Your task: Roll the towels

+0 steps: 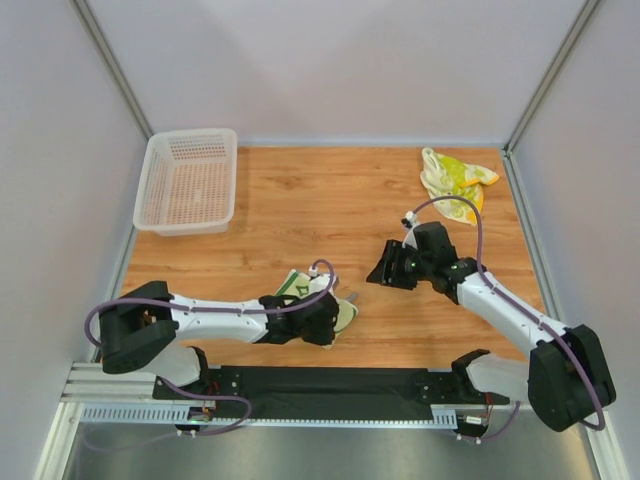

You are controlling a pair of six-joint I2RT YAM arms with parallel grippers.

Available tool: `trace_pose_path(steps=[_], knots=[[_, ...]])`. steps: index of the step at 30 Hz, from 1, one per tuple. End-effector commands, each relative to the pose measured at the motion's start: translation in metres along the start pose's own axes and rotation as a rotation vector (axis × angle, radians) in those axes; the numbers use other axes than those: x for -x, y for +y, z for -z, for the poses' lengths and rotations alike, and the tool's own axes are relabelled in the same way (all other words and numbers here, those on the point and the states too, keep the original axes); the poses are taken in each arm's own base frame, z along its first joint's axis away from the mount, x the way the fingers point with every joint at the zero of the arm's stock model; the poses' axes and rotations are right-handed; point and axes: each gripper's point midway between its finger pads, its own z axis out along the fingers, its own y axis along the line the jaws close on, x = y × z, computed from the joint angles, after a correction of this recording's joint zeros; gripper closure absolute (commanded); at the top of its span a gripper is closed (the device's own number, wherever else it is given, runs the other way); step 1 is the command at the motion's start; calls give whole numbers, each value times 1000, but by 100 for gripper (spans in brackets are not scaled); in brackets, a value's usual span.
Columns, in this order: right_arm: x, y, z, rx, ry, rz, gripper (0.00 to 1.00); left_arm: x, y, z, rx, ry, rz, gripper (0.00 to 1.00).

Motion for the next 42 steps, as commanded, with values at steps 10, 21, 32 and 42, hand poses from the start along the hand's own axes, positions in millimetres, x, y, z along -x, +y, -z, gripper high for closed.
trace_pose_path(steps=[10, 21, 32, 42], knots=[[-18, 2, 15, 23, 26, -7, 50, 6, -26, 9, -238, 5, 211, 97], [-29, 16, 20, 147, 26, -14, 50, -2, -21, 3, -289, 40, 339, 97], [-37, 26, 22, 218, 41, -7, 49, -2, -13, 2, -328, 63, 461, 98], [-56, 34, 16, 248, 77, 29, 48, -2, -5, 7, -401, 99, 659, 98]])
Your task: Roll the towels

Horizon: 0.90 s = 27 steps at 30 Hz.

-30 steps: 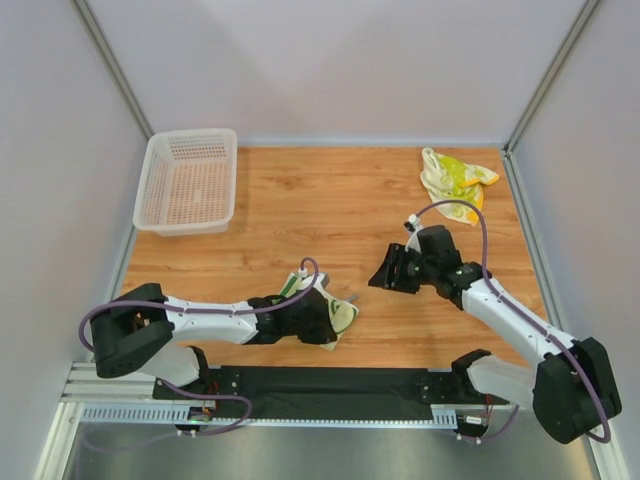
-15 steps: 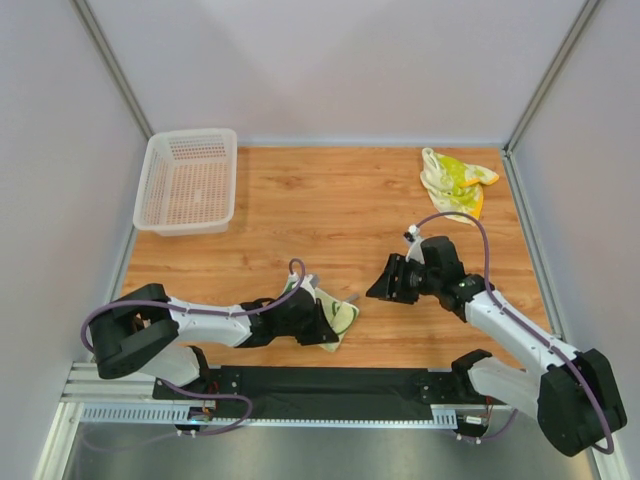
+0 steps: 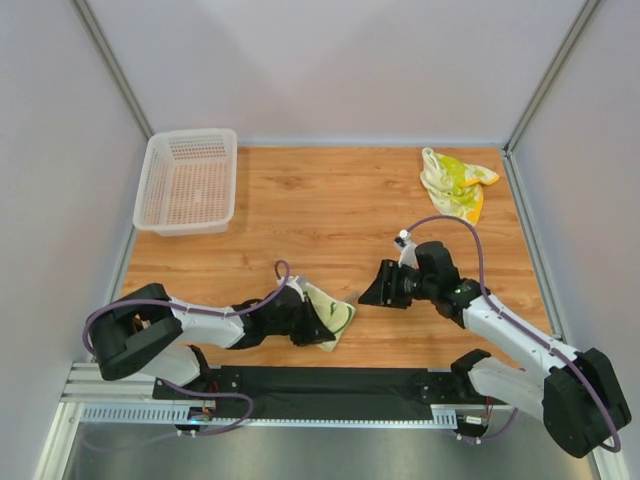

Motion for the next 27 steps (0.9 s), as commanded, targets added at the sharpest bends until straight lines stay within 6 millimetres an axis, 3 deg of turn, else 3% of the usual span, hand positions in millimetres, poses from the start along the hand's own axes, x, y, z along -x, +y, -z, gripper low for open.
trace_pose_path(steps=[1, 2, 4, 9, 10, 11, 13, 14, 19, 27], knots=[[-3, 10, -3, 47, -7, 11, 48, 1, -18, 9, -142, 21, 118, 98], [-4, 11, -3, 51, -6, 14, 48, -1, -10, 9, -142, 27, 139, 98], [-7, 14, -5, 58, 1, 22, 48, 3, -18, 12, -200, 24, 175, 98], [-14, 17, -12, 72, 11, 37, 47, 1, -8, 10, -208, 54, 247, 98], [-18, 19, -15, 77, 22, 46, 47, 3, -15, 11, -246, 58, 261, 98], [-20, 19, -18, 83, 23, 54, 47, 2, -7, 8, -229, 63, 278, 98], [-26, 19, -25, 73, 36, 65, 46, 3, -14, 9, -278, 72, 284, 98], [-26, 20, -28, 77, 33, 74, 46, 1, -5, 5, -255, 78, 310, 98], [-30, 13, -50, 52, 60, 94, 45, 2, -15, 6, -352, 91, 334, 98], [-30, -7, -85, -13, 108, 76, 44, -2, 0, 2, -341, 97, 369, 98]])
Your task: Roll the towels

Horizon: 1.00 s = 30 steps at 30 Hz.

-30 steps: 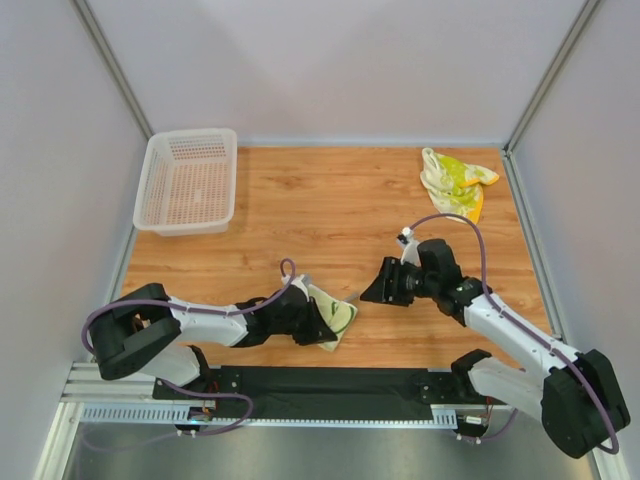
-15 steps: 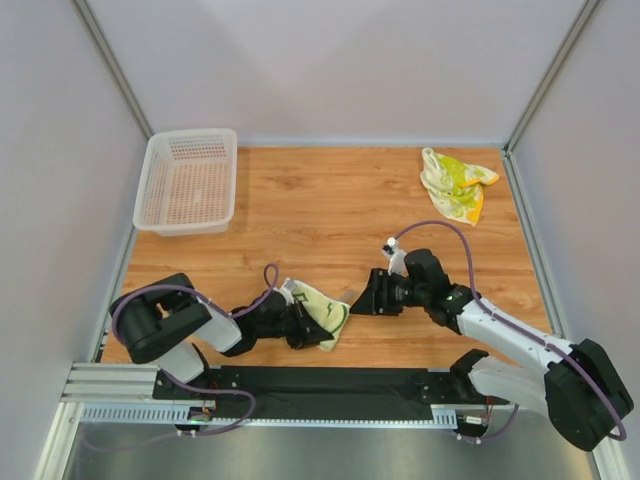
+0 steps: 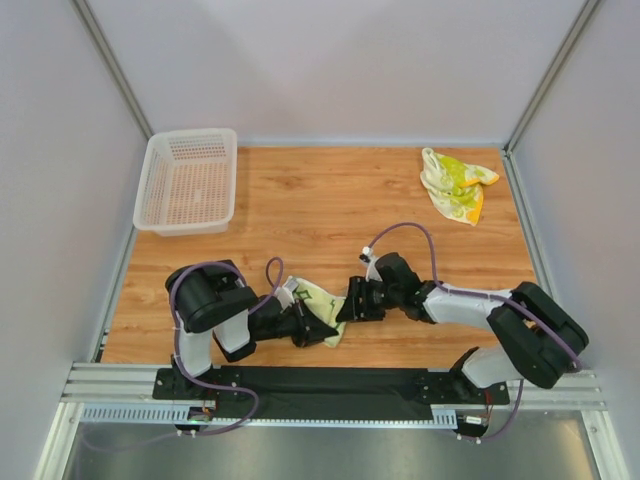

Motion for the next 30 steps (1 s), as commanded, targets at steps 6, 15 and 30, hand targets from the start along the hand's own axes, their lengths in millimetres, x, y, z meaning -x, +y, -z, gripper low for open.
trace_pose_path(steps=[6, 15, 30], knots=[[35, 18, -12, 34, -87, 61, 44, -6, 4, 7, 2, 28, 121, 98], [39, 12, -11, -25, -85, 74, 85, -4, 9, 7, 24, 18, 107, 98], [51, 6, 18, -243, -70, 83, 100, 23, 28, 57, 723, -138, -277, 59]])
